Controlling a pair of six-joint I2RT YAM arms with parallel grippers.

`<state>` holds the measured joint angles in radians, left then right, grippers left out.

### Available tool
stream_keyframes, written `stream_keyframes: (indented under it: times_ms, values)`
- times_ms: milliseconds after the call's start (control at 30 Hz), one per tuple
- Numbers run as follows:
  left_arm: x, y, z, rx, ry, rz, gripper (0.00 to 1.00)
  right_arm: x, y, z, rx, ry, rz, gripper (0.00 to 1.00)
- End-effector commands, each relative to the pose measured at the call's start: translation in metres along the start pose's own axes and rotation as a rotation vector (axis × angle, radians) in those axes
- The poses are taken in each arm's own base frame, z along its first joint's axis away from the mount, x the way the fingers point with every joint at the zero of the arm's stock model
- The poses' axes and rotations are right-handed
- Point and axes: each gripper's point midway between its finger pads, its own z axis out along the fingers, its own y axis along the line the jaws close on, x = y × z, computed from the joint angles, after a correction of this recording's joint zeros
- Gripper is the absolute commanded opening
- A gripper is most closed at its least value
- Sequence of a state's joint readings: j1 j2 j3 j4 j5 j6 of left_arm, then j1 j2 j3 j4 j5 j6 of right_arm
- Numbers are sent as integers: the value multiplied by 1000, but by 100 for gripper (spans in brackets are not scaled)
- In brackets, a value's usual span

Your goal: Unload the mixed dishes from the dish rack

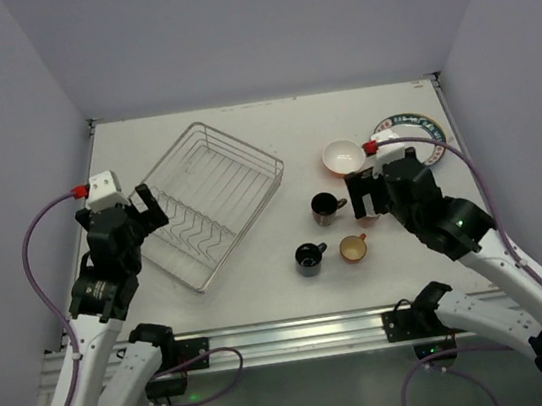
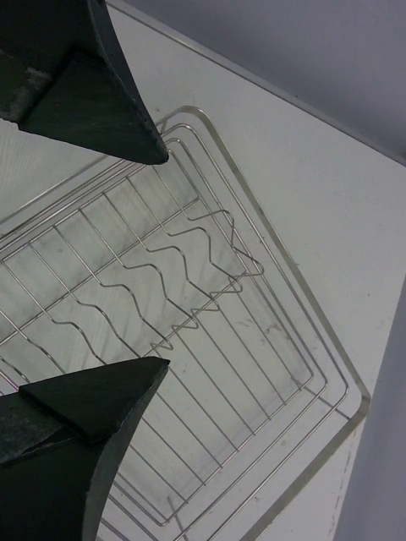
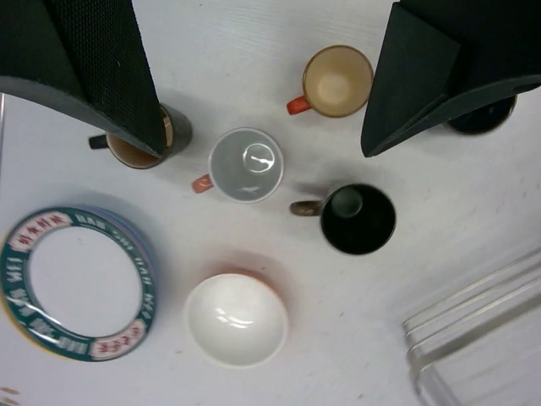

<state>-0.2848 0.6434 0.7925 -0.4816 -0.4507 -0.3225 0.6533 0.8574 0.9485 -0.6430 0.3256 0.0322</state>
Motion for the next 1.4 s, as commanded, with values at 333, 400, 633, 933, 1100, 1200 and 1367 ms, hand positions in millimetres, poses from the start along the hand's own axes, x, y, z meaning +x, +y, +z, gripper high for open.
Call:
stream_keyframes:
  times_ms: [333,400,633,933,1100,1200,1367]
  values:
    - [-25,24,-16,-55,-119,-23,100,-13,-90,-138,284,-307,497,99]
    - [-26,25,-19,-48,-147,-37,100,-7,-98,-154,299,-325,494,99]
    - [-37,43,-27,-89,-188,-54,100,9,-110,-161,366,-297,469,99]
    - [-31,26,-48,56,-235,-67,100,18,-107,-175,304,-340,495,99]
    - [-34,27,-61,83,-302,-90,100,19,-107,-178,286,-371,481,99]
    - [-33,24,-61,100,-304,-89,100,21,-106,-176,287,-364,481,99]
    - [-28,16,-58,150,-303,-63,100,22,-106,-179,278,-378,487,99]
